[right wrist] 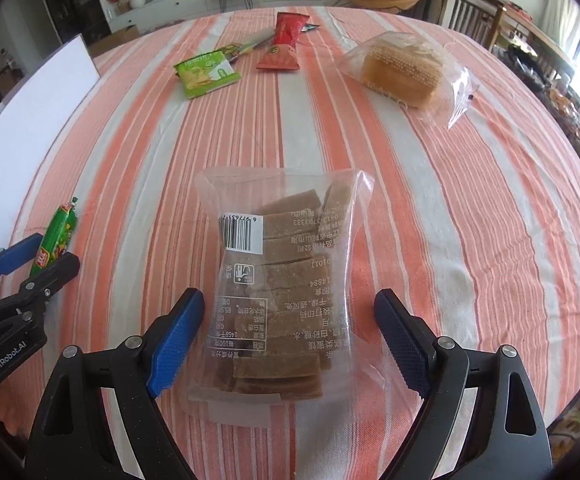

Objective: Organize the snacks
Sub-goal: 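Grasp the clear bag of brown biscuits with the right tool while the left tool holds the sausage, then carry the sausage and biscuit bag into the box and open both tools, then bring both empty tools back over the table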

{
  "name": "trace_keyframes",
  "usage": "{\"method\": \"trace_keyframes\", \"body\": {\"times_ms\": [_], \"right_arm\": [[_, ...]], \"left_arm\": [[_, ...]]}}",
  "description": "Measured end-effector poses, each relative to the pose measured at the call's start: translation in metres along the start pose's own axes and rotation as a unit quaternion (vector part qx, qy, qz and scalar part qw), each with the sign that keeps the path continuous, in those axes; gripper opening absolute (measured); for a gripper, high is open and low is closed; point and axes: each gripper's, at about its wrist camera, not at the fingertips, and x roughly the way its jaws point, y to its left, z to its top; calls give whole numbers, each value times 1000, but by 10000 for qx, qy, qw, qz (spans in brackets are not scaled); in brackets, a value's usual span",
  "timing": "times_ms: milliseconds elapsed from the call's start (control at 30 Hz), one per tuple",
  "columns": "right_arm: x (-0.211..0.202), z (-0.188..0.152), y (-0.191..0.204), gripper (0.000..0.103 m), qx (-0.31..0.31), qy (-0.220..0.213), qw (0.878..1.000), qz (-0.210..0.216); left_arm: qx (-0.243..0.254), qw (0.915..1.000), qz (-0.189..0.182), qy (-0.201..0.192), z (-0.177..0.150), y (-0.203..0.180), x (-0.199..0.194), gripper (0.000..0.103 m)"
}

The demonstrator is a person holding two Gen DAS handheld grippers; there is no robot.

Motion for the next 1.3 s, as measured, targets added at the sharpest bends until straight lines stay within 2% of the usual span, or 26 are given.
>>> {"method": "trace_keyframes", "body": {"times_ms": [33,67,100,200,333,433,500,567,633,733,833,867,933,967,1000,1033,1067,1100,1133,1200,1300], "right_arm": [[-2,-1,-3,74,40,-55,10000,-7],[-5,-2,-6,52,53,-124,9999,47],[-9,-4,-9,47,138,-118,9998,71],[-20,-14,-26,46,656,-128,9964,526],[-40,-26,-28,46,1066,-246,9875,1136],[-67,-19,-4,46,923,-425,9831,1524],[-90,-6,22,46,713,-595,9780,1869],[-116,9,57,46,394,-760,9705,2255],[-142,24,101,46,-76,-912,9614,2593],[-167,39,174,47,-784,-949,9429,3095],[-169,45,242,47,-1254,-771,9241,3528],[-166,45,261,52,-1385,-729,9160,3694],[-155,47,290,68,-1538,-590,9069,3878],[-151,48,295,73,-1518,-515,9062,3913],[-149,49,295,72,-1462,-510,9055,3951],[-148,49,288,72,-1413,-600,9040,3990],[-147,49,277,73,-1388,-752,9050,3950],[-144,48,264,76,-1363,-908,9109,3788],[-139,47,249,78,-1341,-1036,9196,3543],[-118,41,211,78,-1321,-1204,9412,2866],[-69,25,140,78,-1194,-1240,9749,1411]], "left_arm": [[-111,9999,-122,8,-1,3,-2,23],[-280,9990,-336,28,-4,7,-5,23],[-489,9970,-590,49,-7,12,-9,23],[-916,9885,-1197,78,-19,20,-26,23],[-1148,9763,-1837,-43,-32,24,-67,23],[-1326,9658,-2209,-301,-34,40,-112,23],[-1436,9617,-2248,-627,-35,59,-148,23],[-1580,9606,-2054,-1004,-36,86,-182,23],[-1764,9616,-1676,-1272,-40,118,-208,23],[-2093,9629,-768,-1521,-51,170,-231,23],[-2424,9577,257,-1529,-63,216,-235,23],[-2505,9545,629,-1494,-67,229,-234,23],[-2657,9449,1335,-1368,-74,247,-229,28],[-2725,9411,1520,-1306,-79,254,-226,42],[-2797,9379,1594,-1292,-82,258,-226,67],[-2872,9343,1604,-1371,-87,258,-225,79],[-2919,9308,1582,-1528,-91,255,-227,93],[-2929,9288,1548,-1661,-94,250,-227,96],[-2878,9310,1467,-1702,-92,242,-224,96],[-2637,9437,1107,-1662,-83,221,-216,96],[-2124,9625,466,-1620,-64,172,-204,96]]}}
